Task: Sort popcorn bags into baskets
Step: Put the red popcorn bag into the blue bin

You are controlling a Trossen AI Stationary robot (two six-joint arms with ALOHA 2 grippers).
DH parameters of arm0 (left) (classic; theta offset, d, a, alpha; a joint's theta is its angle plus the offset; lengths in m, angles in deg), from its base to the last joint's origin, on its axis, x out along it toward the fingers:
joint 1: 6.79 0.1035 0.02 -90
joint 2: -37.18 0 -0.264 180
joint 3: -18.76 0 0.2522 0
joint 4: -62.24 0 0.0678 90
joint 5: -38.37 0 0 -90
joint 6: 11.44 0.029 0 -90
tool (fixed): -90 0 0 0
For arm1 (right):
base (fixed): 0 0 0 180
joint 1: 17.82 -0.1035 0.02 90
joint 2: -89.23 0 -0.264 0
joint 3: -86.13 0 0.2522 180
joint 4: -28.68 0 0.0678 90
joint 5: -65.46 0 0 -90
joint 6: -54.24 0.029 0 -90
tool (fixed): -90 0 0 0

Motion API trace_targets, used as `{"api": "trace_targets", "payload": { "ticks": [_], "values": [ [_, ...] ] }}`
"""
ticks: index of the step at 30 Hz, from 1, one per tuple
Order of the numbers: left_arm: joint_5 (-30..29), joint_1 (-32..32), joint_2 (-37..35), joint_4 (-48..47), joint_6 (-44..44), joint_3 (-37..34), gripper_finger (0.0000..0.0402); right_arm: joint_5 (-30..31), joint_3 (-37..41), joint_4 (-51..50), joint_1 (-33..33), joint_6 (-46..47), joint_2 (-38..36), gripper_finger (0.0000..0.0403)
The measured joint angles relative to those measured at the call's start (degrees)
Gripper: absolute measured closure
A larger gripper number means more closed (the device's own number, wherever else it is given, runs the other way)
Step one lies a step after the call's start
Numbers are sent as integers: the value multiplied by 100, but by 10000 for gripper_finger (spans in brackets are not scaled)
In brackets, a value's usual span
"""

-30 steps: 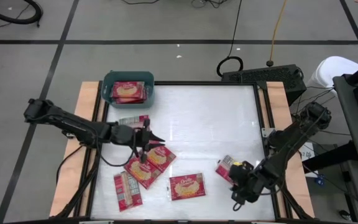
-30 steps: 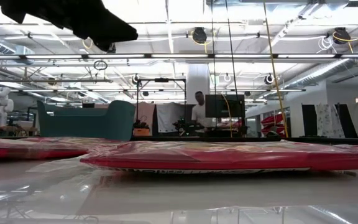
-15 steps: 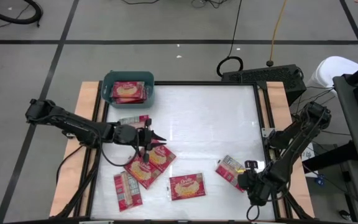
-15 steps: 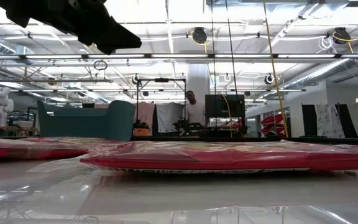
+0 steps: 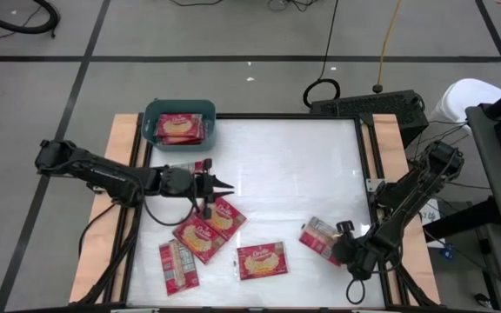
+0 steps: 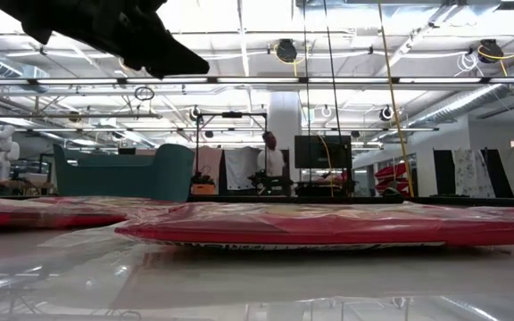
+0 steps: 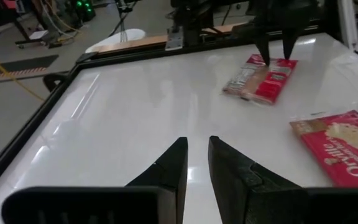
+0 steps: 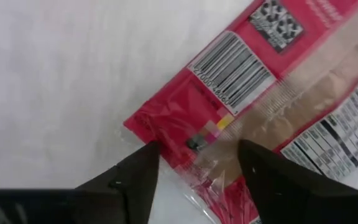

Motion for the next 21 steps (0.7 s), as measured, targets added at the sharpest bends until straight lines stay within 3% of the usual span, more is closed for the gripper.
{"api": "trace_targets", "payload": {
  "ticks": [4,11,16,21],
  "values": [
    [-7,121,0,-4,0,0,332,390,82,86,47,-468,11,245],
    [2,247,0,-6,0,0,332,803,273,940,414,-1370,26,387],
    [4,269,0,-11,0,0,332,1532,286,1575,840,-1874,35,393],
    [6,266,0,-17,13,0,332,1848,286,2243,1242,-2453,35,401]
  ]
}}
